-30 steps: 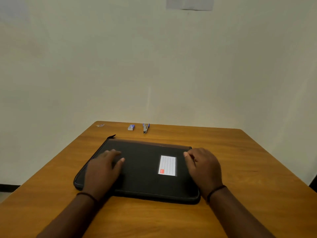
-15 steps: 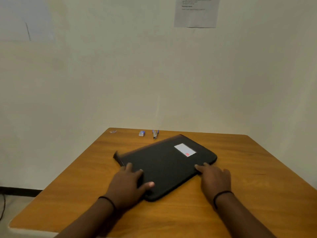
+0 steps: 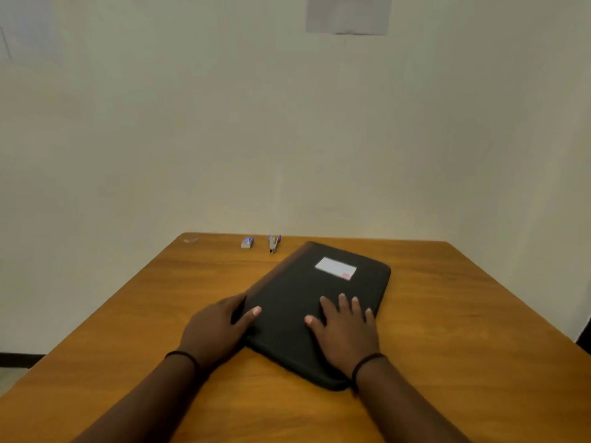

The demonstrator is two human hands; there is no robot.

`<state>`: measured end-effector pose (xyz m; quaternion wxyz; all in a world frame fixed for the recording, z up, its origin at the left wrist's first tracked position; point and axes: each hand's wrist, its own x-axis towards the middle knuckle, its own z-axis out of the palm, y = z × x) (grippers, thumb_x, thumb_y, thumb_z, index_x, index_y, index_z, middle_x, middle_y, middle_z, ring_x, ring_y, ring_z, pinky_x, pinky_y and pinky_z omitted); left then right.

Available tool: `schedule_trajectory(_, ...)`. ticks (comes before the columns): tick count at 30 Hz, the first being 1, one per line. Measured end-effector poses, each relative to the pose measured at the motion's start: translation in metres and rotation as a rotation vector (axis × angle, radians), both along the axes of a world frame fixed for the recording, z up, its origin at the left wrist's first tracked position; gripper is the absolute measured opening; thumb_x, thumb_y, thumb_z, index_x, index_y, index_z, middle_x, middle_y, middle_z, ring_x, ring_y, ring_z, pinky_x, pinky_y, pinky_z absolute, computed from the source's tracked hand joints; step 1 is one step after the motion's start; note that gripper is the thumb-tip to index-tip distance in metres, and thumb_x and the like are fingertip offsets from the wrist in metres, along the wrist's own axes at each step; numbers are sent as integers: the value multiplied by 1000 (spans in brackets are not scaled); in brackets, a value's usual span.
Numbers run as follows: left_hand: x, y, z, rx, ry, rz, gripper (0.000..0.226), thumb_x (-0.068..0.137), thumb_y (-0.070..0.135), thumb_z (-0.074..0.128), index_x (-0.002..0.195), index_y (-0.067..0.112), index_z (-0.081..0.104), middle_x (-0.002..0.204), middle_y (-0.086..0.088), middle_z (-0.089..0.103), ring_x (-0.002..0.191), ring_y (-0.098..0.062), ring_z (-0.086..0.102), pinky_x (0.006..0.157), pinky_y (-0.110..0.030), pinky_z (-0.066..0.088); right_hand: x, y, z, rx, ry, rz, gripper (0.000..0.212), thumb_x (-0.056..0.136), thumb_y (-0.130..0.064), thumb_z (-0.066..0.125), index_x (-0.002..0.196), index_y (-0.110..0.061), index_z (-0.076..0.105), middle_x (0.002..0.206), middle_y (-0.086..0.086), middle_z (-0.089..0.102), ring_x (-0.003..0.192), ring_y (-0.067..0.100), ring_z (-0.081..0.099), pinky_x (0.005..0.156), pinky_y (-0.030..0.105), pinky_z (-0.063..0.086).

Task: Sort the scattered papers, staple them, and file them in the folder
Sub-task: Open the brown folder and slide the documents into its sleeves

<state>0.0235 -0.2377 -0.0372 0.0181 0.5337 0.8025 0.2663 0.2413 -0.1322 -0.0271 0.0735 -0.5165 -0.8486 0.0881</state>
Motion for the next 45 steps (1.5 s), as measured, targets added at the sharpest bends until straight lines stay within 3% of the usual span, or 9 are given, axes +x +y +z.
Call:
schedule_trajectory(3, 8, -8, -1, -65, -99, -161, 79, 81, 80, 43, 149, 41, 38, 146, 11, 52, 129, -10, 51, 100, -27, 42, 15, 50, 10, -13, -112, -49, 51, 103, -52, 28, 153, -41, 20, 164, 4, 16, 151, 34, 12, 118, 57, 17)
schedule_trajectory(6, 32, -7, -16, -144, 89, -314, 82, 83, 75, 53, 153, 43, 25, 154, 12, 40, 136, -9, 41, 109, -27, 37, 22, 77, 10, -78, -152, -145, 47, 107, -41, 29, 154, -39, 22, 163, 5, 20, 149, 37, 17, 116, 57, 24)
schedule_trajectory(8, 38, 5, -19, -98, 91, -319, 87, 83, 78, 48, 155, 39, 19, 161, 12, 28, 140, -9, 37, 113, -30, 36, 17, 78, 5, -73, -93, -135, 47, 107, -39, 25, 154, -37, 22, 164, 5, 20, 149, 38, 15, 117, 57, 22)
schedule_trajectory(13, 42, 35, -17, -175, 41, -320, 91, 82, 81, 12, 159, 32, 8, 167, 5, -4, 148, -15, 26, 119, -32, 28, 16, 74, -6, -25, -25, -117, 67, 97, -68, 18, 157, -37, 14, 166, 3, 10, 152, 36, 4, 121, 54, 5)
schedule_trajectory(16, 42, 45, -15, -213, 4, -331, 94, 79, 82, 3, 158, 32, 7, 167, 5, -6, 151, -13, 17, 121, -32, 16, 17, 76, -11, -35, -52, -128, 70, 96, -70, 17, 157, -36, 12, 166, 5, 8, 151, 37, 1, 121, 56, 4)
schedule_trajectory(19, 39, 63, -8, -236, 24, -340, 60, 104, 52, 21, 158, 31, 6, 167, 6, -5, 151, -11, 15, 121, -30, 10, 17, 81, -10, -35, -23, -165, 70, 97, -68, 17, 158, -35, 10, 166, 6, 6, 151, 39, 0, 121, 57, 3)
schedule_trajectory(21, 37, 72, -4, -225, 42, -348, 56, 107, 44, 26, 158, 32, 7, 167, 6, -3, 151, -12, 13, 122, -33, 9, 18, 87, -5, -24, -16, -176, 70, 97, -68, 17, 158, -34, 10, 166, 8, 6, 151, 39, -1, 121, 58, 3)
schedule_trajectory(26, 32, 83, -13, -255, 73, -347, 56, 107, 44, 25, 158, 33, 5, 167, 6, -5, 153, -13, 2, 122, -35, 6, 15, 97, -10, -20, -44, -178, 69, 97, -67, 16, 158, -34, 10, 166, 7, 6, 151, 39, 0, 121, 58, 3)
schedule_trajectory(45, 25, 99, -21, -227, 124, -296, 59, 105, 50, 25, 158, 34, 4, 167, 5, -4, 153, -14, 1, 124, -40, 11, 3, 116, -15, 11, -49, -167, 67, 97, -68, 18, 157, -36, 13, 166, 6, 9, 151, 38, 4, 121, 57, 6)
